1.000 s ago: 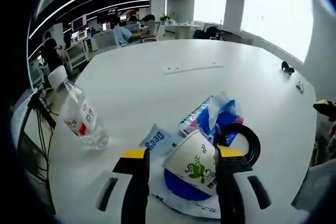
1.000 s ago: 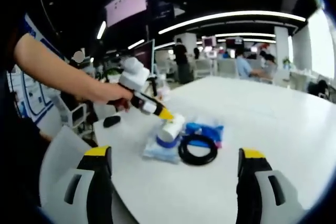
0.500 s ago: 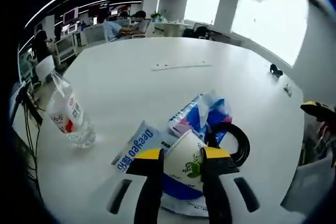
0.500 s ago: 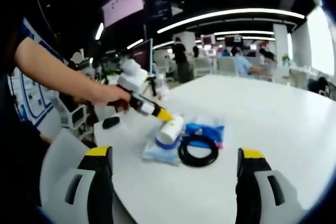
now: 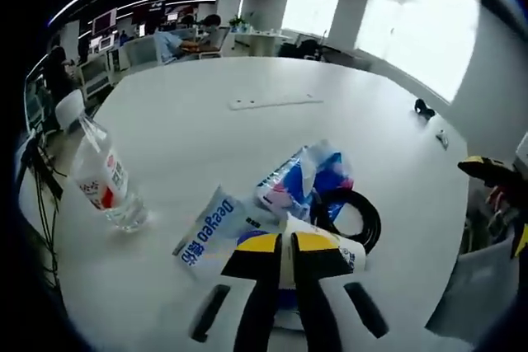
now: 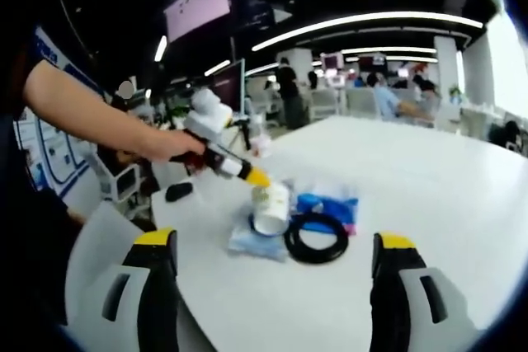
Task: Arrange the tabletop items into an orderly group along one side of the table until the central work area is clear of visible clutter.
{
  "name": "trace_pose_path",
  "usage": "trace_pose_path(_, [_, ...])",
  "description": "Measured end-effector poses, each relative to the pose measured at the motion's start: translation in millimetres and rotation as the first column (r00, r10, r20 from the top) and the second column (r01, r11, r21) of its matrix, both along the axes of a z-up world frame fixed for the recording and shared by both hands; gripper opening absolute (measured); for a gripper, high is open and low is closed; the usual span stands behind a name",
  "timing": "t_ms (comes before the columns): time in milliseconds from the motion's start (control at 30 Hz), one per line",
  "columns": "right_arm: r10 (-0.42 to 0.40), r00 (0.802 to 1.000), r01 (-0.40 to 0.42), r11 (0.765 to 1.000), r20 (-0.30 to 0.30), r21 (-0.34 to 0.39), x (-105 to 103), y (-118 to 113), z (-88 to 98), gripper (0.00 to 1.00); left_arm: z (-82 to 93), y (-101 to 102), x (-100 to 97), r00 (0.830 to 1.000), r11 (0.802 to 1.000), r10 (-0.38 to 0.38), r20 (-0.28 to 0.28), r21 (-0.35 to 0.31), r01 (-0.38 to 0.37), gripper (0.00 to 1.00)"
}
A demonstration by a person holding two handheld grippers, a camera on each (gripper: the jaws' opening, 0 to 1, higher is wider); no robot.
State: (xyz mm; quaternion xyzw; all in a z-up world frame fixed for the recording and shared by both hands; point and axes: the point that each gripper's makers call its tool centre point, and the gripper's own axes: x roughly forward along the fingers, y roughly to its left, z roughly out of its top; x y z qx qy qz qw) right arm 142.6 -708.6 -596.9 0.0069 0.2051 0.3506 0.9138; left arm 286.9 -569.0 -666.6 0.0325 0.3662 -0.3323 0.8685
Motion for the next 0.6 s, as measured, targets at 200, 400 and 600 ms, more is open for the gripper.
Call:
trace_pose_path(200, [-0.001,1.000,0.001,0.999,-0.006,0.032,-1.4,1.6,2.2,0.96,2.5,-1.0,-4.8,0.999,0.999,-0.032,0.004,0.023,0.032,0.01])
trace_pose_path(400, [-0.005,1.000,0.005,0.999,-0.005,0.048,-1.6,2.6,3.9,0.96,11.6,-0.7,-8.0,0.997,0.996,-0.076,0.026,0.056,0.074,0.01])
trace_pose_path(600, [0.008,1.000,-0.007,0.999,-0.013,0.050,-4.9,6.5,1.8,0.96,24.1,2.3,-5.5,0.990,0.988,-0.120,0.070,0.108,0.112,0.01])
